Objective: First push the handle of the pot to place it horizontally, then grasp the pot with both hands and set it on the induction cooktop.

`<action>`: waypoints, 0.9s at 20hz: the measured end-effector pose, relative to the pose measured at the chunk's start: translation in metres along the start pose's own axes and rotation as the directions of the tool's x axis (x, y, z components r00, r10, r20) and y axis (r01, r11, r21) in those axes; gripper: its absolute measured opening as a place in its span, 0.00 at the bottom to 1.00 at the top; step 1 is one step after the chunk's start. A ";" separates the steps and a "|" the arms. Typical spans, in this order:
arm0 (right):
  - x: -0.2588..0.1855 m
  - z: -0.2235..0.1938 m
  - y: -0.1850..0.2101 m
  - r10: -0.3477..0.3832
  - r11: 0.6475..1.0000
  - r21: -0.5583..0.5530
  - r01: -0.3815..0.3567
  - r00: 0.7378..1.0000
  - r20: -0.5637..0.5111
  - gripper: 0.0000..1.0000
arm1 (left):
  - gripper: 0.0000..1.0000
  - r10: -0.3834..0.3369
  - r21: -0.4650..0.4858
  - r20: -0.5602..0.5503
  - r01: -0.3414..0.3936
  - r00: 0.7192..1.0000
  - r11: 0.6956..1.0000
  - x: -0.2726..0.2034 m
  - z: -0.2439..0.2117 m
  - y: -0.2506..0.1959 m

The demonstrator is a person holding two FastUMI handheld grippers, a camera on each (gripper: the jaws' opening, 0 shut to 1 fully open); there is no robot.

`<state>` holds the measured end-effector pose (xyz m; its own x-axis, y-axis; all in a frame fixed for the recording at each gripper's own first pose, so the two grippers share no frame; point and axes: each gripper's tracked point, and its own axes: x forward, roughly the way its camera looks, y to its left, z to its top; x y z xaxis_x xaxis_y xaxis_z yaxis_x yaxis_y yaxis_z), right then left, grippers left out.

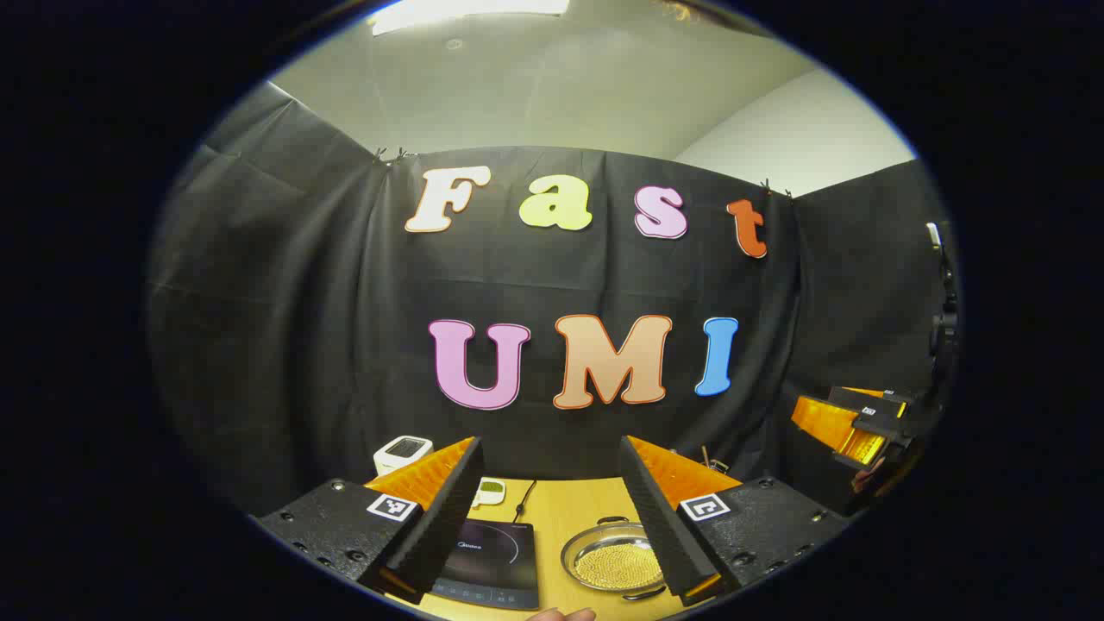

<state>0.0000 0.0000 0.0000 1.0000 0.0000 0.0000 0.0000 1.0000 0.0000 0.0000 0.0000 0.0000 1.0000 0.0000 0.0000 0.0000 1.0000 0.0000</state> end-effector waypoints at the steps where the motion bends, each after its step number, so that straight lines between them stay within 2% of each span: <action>1: 0.000 -0.001 -0.002 -0.002 1.000 -0.006 0.002 1.000 0.001 0.92 | 0.92 0.003 0.000 -0.004 -0.003 1.000 1.000 -0.001 -0.001 0.000; 2: 0.001 -0.002 -0.002 -0.003 1.000 -0.007 0.003 1.000 0.000 0.92 | 0.92 0.010 0.004 -0.005 -0.010 1.000 1.000 -0.002 -0.001 0.000; 3: 0.000 -0.002 -0.002 -0.003 1.000 -0.001 0.003 1.000 -0.004 0.92 | 0.99 0.016 0.011 -0.007 -0.016 1.000 1.000 -0.003 -0.002 -0.001; 4: -0.001 -0.004 -0.003 -0.001 1.000 0.007 0.001 1.000 -0.007 0.92 | 0.95 0.018 0.015 -0.007 -0.018 1.000 1.000 -0.005 -0.002 -0.001; 7: -0.001 -0.003 -0.008 -0.001 1.000 0.020 0.002 1.000 -0.012 0.92 | 0.95 0.020 0.034 -0.005 -0.019 1.000 0.999 -0.006 -0.001 -0.004; 8: -0.002 -0.003 -0.008 -0.002 1.000 0.020 0.003 1.000 -0.013 0.92 | 0.92 0.020 0.041 -0.006 -0.020 1.000 0.999 -0.007 0.000 -0.005; 12: -0.004 -0.004 -0.009 0.000 0.999 0.038 0.001 1.000 -0.023 0.92 | 0.92 0.023 0.056 -0.001 -0.023 1.000 0.998 -0.009 0.002 -0.007; 13: -0.004 -0.005 -0.010 0.000 0.999 0.039 0.001 1.000 -0.028 0.92 | 0.95 0.024 0.057 -0.001 -0.024 1.000 0.998 -0.010 0.003 -0.006; 16: -0.006 -0.009 -0.012 -0.002 0.999 0.049 0.004 0.999 -0.041 0.92 | 0.92 0.028 0.060 -0.007 -0.027 1.000 0.998 -0.010 0.001 -0.007; 18: -0.006 -0.013 -0.011 0.004 0.999 0.050 -0.001 0.999 -0.052 0.96 | 0.92 0.030 0.064 -0.010 -0.029 1.000 0.998 -0.011 0.000 -0.007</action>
<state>-0.0063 -0.0112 -0.0126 0.9986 0.0036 -0.0524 -0.0010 0.9987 0.0503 -0.0114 -0.0067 0.0002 0.9995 0.0299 -0.0100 -0.0292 0.9975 0.0639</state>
